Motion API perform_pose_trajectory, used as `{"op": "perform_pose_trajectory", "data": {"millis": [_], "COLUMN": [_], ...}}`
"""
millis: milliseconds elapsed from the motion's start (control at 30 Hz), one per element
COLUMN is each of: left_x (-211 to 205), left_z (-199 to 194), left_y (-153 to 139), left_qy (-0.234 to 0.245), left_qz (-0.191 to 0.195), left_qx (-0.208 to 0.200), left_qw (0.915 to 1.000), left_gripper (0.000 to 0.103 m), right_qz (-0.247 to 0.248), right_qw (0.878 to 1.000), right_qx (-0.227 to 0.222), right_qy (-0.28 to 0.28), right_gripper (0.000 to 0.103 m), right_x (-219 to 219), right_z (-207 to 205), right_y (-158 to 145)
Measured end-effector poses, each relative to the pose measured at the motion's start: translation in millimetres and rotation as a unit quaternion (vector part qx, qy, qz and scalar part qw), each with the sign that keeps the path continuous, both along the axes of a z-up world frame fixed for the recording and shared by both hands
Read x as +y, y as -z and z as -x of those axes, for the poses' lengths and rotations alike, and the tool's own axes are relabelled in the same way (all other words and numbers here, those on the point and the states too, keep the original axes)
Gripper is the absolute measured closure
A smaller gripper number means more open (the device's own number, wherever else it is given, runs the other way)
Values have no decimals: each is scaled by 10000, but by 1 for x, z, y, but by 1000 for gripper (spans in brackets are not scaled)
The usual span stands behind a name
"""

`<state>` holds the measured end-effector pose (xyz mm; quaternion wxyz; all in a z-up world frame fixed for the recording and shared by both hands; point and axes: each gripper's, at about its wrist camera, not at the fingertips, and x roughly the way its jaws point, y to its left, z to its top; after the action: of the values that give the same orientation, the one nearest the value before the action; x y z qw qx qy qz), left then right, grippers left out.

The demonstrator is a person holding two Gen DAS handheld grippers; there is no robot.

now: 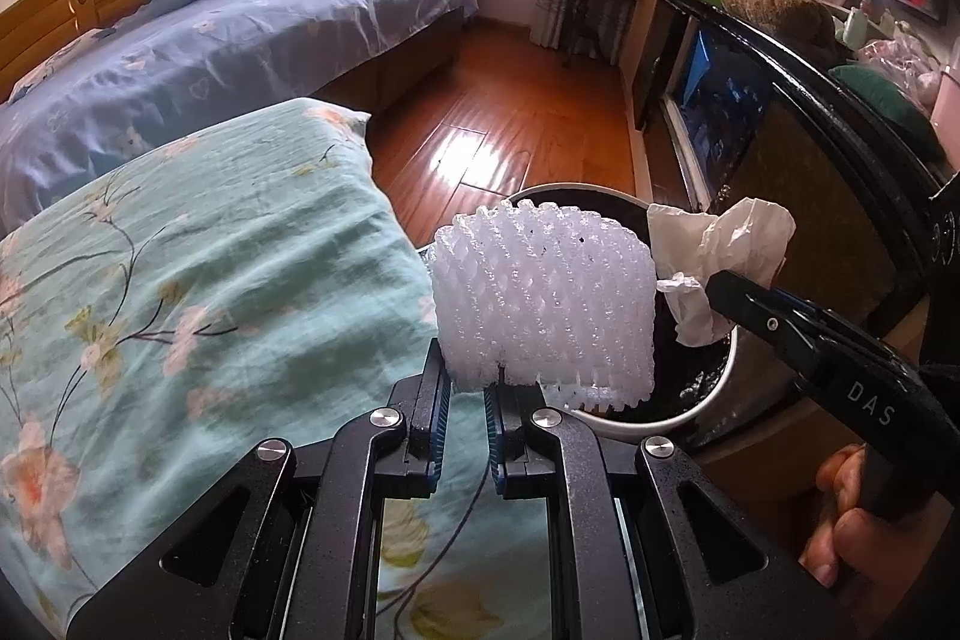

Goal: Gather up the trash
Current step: 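Carry the foam net sleeve and white plastic bag over the trash bin with both grippers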

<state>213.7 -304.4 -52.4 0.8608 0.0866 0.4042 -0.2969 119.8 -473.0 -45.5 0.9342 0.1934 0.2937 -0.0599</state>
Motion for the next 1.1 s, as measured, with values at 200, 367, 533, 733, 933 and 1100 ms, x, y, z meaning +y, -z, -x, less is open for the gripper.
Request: {"op": "perform_pose_trajectory", "data": {"millis": [200,367,533,733,933,1100], "left_x": [-11,-18,-23,-32,-38,-40], "left_z": [-3,-7,-12,-18,-20,-22], "left_y": [0,2,7,13,16,15], "left_qy": [70,112,127,167,216,213], "left_qz": [-51,-98,-137,-204,-252,-259], "left_qx": [-17,3,51,143,150,150], "left_qw": [10000,9999,9998,9996,9993,9993], "left_gripper": [93,93,93,93,93,93], "right_qz": [54,97,101,107,68,42], "right_qw": [9999,9998,9997,9995,9993,9991], "right_qx": [77,161,218,276,347,415], "right_qy": [60,46,79,115,109,96], "right_gripper": [68,68,68,68,68,68], "right_x": [-9,-12,-18,-25,-31,-33], "right_z": [-6,-11,-15,-18,-25,-30], "right_y": [1,4,7,10,11,14]}}
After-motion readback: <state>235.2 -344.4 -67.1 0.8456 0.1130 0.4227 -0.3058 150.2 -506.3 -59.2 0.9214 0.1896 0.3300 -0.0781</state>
